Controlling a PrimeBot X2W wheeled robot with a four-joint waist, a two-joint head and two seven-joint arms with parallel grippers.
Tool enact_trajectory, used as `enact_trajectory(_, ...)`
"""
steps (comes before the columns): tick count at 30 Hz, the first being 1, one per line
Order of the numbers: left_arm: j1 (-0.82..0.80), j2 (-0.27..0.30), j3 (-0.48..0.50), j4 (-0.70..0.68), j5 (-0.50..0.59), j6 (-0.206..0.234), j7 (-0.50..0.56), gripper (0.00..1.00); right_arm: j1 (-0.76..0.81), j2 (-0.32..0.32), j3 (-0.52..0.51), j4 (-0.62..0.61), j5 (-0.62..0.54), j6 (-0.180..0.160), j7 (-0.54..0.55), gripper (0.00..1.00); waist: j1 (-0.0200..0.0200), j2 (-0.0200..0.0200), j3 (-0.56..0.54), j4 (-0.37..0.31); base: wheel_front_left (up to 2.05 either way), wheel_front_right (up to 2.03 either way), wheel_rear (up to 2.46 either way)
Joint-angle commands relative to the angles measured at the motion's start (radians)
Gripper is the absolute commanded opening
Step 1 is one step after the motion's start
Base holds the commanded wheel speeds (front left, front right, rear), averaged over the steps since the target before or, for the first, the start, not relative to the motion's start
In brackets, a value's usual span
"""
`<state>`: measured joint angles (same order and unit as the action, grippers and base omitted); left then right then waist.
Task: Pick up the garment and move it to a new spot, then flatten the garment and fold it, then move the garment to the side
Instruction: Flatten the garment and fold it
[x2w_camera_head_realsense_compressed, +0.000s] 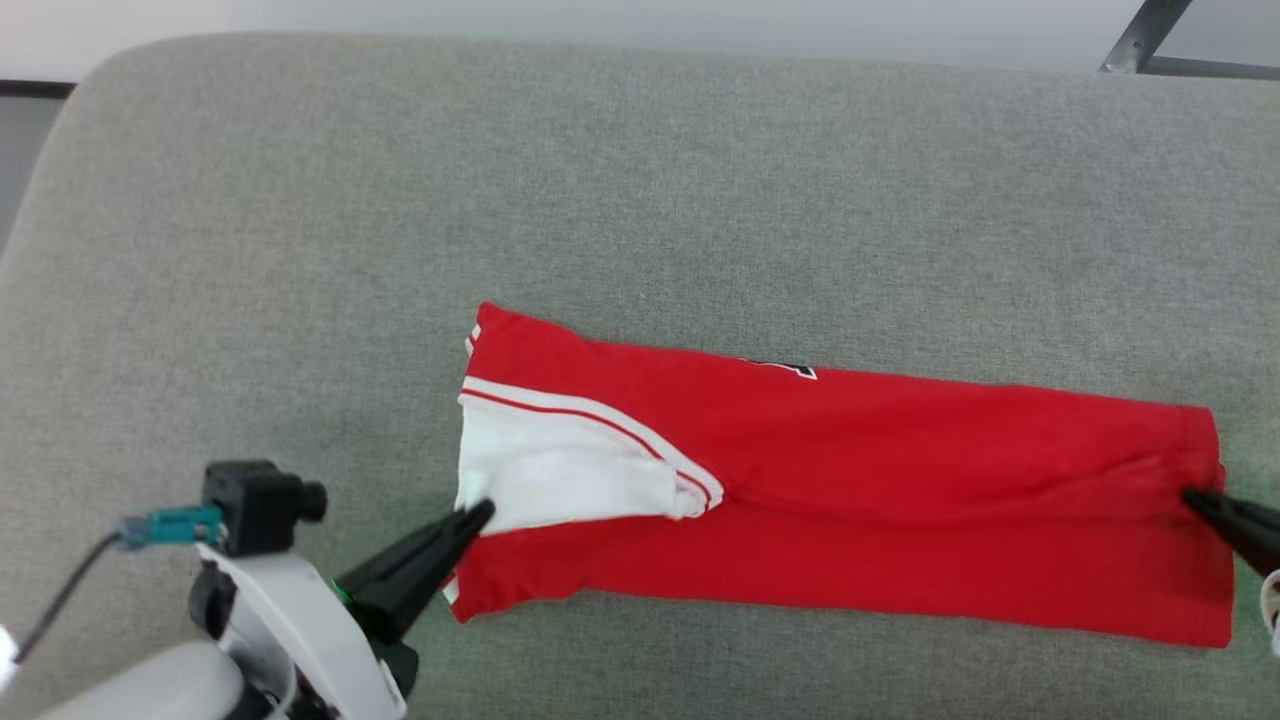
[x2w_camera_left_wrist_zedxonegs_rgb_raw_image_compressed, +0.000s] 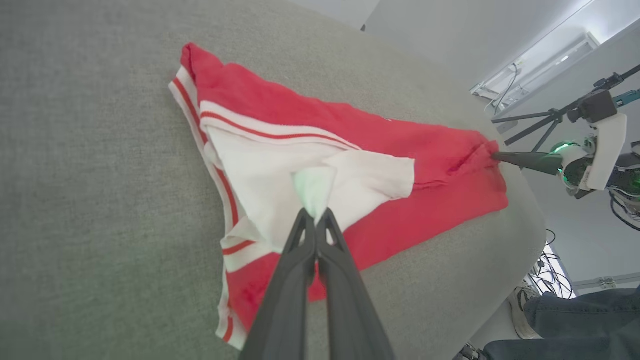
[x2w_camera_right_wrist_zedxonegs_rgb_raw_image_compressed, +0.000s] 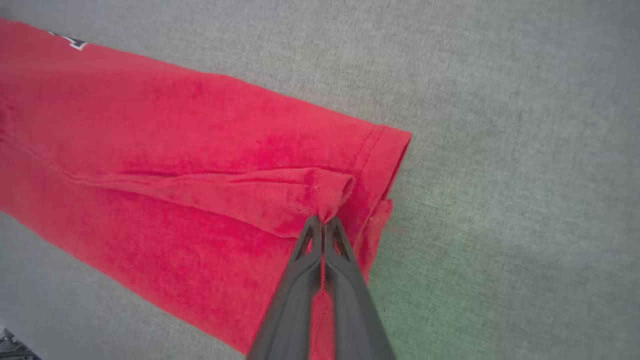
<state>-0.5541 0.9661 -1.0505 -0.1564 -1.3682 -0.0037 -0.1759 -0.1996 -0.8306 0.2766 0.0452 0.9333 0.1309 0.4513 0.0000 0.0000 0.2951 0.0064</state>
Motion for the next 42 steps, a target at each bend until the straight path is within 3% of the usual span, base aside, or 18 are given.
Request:
enact_trajectory(1, 0.018, -0.013, -0.008, 0.004, 0.004, 0.01, -0.004, 0.0, 0.024, 0.018, -0.015, -0.006, -0.005, 0.0, 0.01, 0.0, 0.0, 0.0, 0.005, -0.001, 0.0, 0.0, 0.0)
enact_trajectory(8, 0.035, -0.047, -0.027, 0.053, 0.019, 0.024, -0.01, 0.0, 0.064, 0.074, -0.06, 0.006, -0.044, 0.0, 0.03, 0.0, 0.0, 0.0, 0.008, 0.0, 0.0, 0.0, 0.0)
enact_trajectory(9, 0.036, -0.052, -0.025, 0.058, 0.02, 0.026, -0.016, 0.0, 0.068, 0.079, -0.065, 0.006, -0.051, 0.0, 0.029, 0.08, 0.0, 0.0, 0.006, 0.001, 0.0, 0.0, 0.0)
enact_trajectory(10, 0.036, -0.057, -0.022, 0.06, 0.02, 0.028, -0.021, 0.0, 0.069, 0.086, -0.073, 0.004, -0.054, 0.0, 0.026, 0.46, 0.0, 0.0, 0.003, 0.001, 0.0, 0.0, 0.0)
enact_trajectory(11, 0.037, -0.06, -0.02, 0.062, 0.023, 0.03, -0.027, 0.49, 0.068, 0.093, -0.08, 0.0, -0.053, 0.0, 0.026, 0.51, 0.0, 0.0, 0.0, 0.001, 0.0, 0.0, 0.0)
enact_trajectory(12, 0.038, -0.062, -0.019, 0.064, 0.029, 0.031, -0.03, 1.0, 0.072, 0.099, -0.089, -0.005, -0.045, 0.0, 0.029, 1.0, 0.0, 0.0, -0.006, 0.003, 0.0, 0.0, 0.0)
enact_trajectory(19, 0.049, -0.039, 0.014, 0.038, 0.042, 0.05, -0.061, 1.0, 0.15, 0.051, -0.17, -0.057, 0.032, 0.0, 0.093, 1.0, 0.0, 0.0, -0.052, 0.039, 0.0, 0.0, 0.0)
enact_trajectory(26, 0.081, -0.057, 0.112, 0.041, 0.069, 0.124, -0.087, 1.0, 0.188, 0.017, -0.256, -0.087, 0.086, 0.0, 0.205, 1.0, 0.0, 0.0, -0.068, 0.07, 0.0, 0.0, 0.0)
enact_trajectory(29, 0.104, -0.116, 0.183, 0.074, 0.136, 0.168, -0.09, 1.0, 0.172, 0.012, -0.274, -0.085, 0.083, 0.0, 0.274, 1.0, 0.0, 0.0, -0.058, 0.08, 0.0, 0.0, 0.0)
enact_trajectory(33, 0.157, -0.239, 0.278, 0.139, 0.276, 0.205, -0.089, 1.0, 0.135, 0.023, -0.291, -0.053, 0.052, 0.0, 0.342, 1.0, 0.0, 0.0, -0.041, 0.096, 0.0, 0.0, 0.0)
enact_trajectory(42, 0.245, -0.507, 0.531, 0.248, 0.624, 0.169, -0.089, 1.0, 0.079, 0.082, -0.326, 0.045, 0.002, 0.0, 0.445, 1.0, 0.0, 0.0, -0.011, 0.164, 0.0, 0.0, 0.0)
